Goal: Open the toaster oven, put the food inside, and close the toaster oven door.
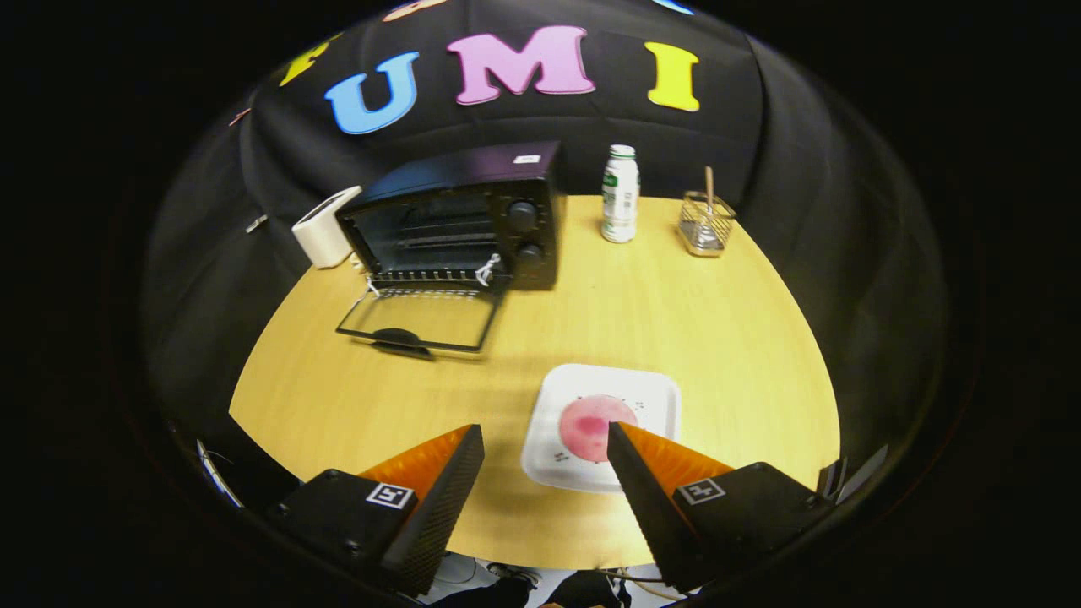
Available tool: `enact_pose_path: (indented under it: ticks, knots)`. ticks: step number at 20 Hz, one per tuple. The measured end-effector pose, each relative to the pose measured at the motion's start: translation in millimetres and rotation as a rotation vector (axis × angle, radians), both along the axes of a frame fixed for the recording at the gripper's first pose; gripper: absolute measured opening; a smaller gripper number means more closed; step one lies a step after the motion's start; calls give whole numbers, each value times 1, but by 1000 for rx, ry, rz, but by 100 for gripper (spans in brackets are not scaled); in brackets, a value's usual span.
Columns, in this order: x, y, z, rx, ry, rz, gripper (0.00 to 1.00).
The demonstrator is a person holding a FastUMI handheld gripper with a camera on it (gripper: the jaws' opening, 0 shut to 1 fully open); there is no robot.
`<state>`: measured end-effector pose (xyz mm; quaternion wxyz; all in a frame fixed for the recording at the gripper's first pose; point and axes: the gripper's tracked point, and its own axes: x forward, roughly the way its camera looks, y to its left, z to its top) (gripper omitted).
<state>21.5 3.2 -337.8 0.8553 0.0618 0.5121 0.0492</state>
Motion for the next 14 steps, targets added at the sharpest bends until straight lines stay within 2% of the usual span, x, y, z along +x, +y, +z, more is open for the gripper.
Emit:
enact_pose_path:
  ticks: [5, 10, 13, 14]
  knots:
    - [4, -69, -46, 20, 189, -44, 98]
    - [-3, -85, -100, 52, 345, 21, 99]
    - [-7, -86, -113, 84, 405, 21, 94]
    - [-7, -82, -116, 95, 418, 20, 85]
